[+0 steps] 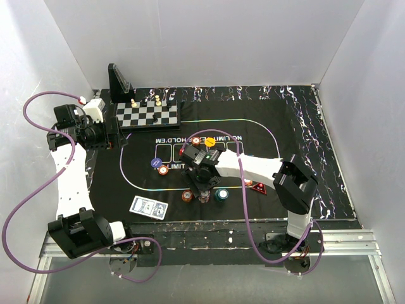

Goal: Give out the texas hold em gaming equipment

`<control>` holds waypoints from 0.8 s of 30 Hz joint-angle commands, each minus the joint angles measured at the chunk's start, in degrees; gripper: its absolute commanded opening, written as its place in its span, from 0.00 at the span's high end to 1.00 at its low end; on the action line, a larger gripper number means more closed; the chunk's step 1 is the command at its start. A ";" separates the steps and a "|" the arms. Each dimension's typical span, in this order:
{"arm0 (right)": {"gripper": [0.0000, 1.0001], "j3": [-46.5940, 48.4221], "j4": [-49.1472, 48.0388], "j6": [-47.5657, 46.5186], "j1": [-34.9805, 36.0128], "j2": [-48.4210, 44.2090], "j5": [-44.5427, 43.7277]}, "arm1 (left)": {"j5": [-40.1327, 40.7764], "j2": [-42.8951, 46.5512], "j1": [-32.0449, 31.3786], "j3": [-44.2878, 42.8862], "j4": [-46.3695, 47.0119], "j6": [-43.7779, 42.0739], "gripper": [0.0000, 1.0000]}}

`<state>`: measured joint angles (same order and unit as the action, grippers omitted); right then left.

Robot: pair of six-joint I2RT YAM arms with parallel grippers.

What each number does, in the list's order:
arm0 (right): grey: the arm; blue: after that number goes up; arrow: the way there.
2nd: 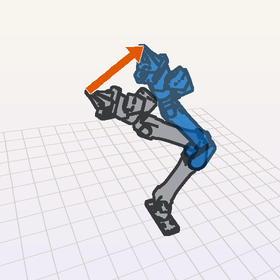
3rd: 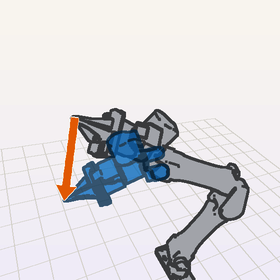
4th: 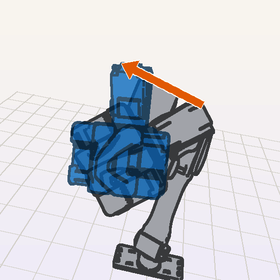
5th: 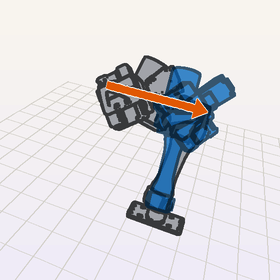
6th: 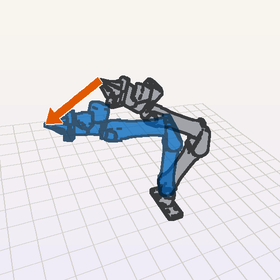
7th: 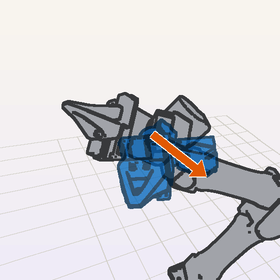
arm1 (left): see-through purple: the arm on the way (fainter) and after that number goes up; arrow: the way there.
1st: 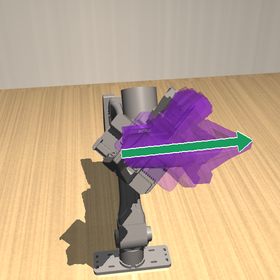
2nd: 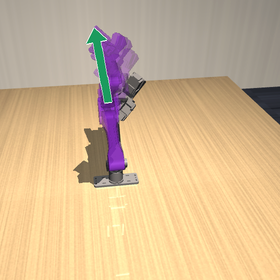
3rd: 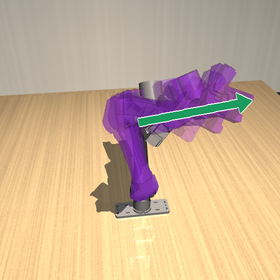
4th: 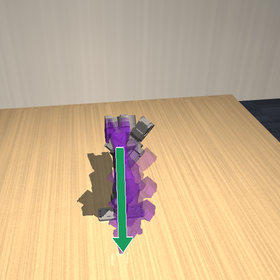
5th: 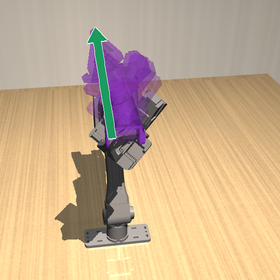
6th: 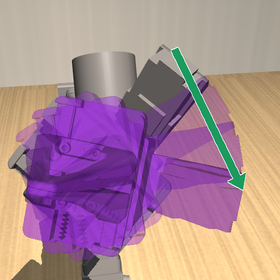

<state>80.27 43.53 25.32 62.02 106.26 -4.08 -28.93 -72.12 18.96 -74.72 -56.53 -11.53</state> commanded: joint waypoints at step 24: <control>0.72 5.77 4.28 0.87 -0.05 -4.13 -3.39 | -0.16 1.63 0.55 -0.08 1.07 -0.25 0.02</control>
<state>80.73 45.19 25.80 62.02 105.75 -5.85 -28.93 -72.12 19.05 -74.72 -56.49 -11.55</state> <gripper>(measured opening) 0.508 0.981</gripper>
